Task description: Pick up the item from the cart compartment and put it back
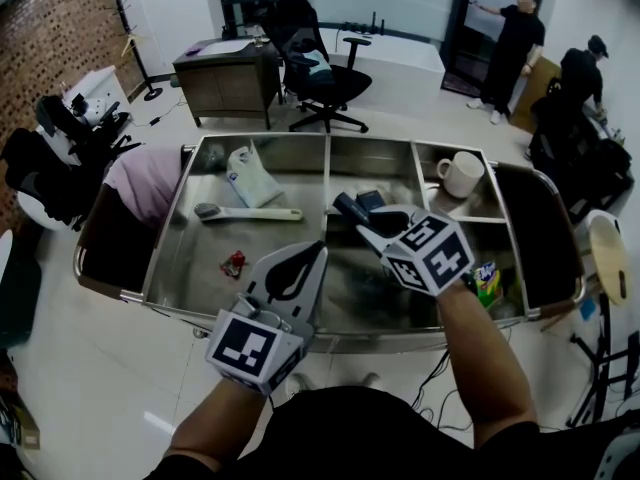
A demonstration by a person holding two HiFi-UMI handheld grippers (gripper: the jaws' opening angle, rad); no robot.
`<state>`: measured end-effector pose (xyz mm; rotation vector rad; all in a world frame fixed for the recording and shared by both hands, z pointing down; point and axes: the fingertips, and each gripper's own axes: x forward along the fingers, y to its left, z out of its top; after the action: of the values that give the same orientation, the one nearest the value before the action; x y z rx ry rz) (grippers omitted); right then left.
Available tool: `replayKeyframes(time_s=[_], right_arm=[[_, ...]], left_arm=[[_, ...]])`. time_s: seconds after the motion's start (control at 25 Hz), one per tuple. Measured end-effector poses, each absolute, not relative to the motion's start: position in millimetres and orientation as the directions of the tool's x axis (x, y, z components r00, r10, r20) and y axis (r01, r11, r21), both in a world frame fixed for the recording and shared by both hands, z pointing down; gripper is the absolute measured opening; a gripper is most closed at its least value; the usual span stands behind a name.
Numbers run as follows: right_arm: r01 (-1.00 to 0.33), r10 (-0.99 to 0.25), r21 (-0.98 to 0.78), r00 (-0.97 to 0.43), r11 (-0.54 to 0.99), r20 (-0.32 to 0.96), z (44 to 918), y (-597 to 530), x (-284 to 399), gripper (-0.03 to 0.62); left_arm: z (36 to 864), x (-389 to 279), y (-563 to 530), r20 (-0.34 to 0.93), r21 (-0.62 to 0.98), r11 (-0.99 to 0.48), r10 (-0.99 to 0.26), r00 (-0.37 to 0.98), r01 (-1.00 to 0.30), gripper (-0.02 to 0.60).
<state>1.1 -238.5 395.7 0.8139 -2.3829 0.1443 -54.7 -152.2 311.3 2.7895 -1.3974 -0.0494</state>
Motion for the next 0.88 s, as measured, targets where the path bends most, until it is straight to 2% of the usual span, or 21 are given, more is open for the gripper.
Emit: replayKeyframes(time_s=[0.24,0.72,0.76,0.8,0.88], right_arm=[[-0.563,-0.473,0.094,-0.581,0.821,0.662,429.7,-235.2,-3.9,0.101],[-0.534,-0.440,0.106,-0.550,0.839,0.710,446.2,-226.8,-0.5,0.112],[-0.523,-0.436,0.114,-0.547,0.844,0.715,448.1,-225.8,-1.4,0.164],[-0.515,-0.433,0.121,-0.544,0.848,0.719,449.5,-225.0,-2.3,0.247],[-0.513,-0.433,0.124,-0.540,0.849,0.722,451.6,-224.5,-2.5,0.256]], left_arm=[[313.2,-58.4,-152.4,-0.017,0.039,-0.595,-0.804,0.595,-0.803,0.000],[314.5,-56.3,-154.0,-0.016,0.038,-0.598,-0.802,0.597,-0.801,0.000],[314.6,-55.8,-154.1,-0.016,0.038,-0.598,-0.801,0.598,-0.800,0.000],[314.5,-55.5,-154.2,-0.016,0.038,-0.599,-0.801,0.599,-0.800,0.000],[314.6,-55.1,-154.2,-0.016,0.041,-0.598,-0.801,0.598,-0.800,0.000]])
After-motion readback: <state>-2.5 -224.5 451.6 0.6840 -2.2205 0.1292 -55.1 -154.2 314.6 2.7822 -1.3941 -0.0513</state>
